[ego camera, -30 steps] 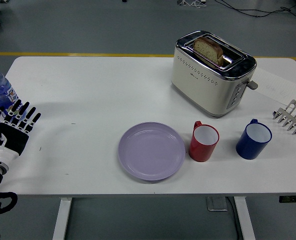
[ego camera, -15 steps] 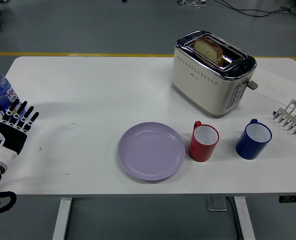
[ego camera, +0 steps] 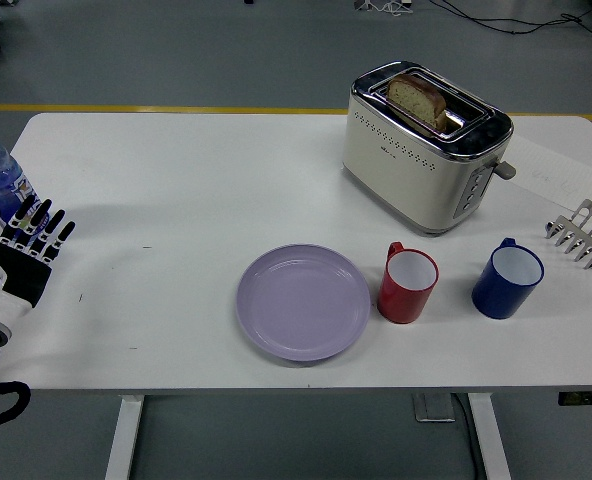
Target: Push plate across desktop
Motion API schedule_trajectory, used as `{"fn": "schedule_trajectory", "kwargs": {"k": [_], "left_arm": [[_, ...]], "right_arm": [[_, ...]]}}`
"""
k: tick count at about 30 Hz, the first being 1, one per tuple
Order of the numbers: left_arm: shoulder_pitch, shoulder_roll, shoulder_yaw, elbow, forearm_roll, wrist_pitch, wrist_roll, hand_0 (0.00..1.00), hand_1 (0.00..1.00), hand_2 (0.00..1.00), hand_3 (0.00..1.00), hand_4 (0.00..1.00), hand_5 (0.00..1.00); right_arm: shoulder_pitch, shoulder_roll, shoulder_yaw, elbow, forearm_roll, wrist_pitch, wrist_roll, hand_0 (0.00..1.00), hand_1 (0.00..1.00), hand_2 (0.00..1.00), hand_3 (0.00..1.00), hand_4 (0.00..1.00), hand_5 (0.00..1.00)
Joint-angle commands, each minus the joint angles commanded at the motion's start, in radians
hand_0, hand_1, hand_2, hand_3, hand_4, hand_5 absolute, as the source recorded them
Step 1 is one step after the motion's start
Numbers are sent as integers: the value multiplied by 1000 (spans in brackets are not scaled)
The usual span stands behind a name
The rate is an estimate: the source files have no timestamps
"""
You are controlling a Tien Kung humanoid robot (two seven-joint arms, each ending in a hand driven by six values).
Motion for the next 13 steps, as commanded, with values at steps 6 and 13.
{"fn": "schedule_trajectory", "kwargs": {"k": [6,13], "left_arm": [[-2,-2,6,5,-2,-2,0,695,730,734,686,506,986],[9,-15,8,2,-1,-5,-1,695,730,734,686,506,988]], "right_arm": [[-1,-3,-7,0,2,8,7,513,480,581,543,159,254],[-7,-20,65,0,-85,6,5,513,481,582,542,156,262]]}}
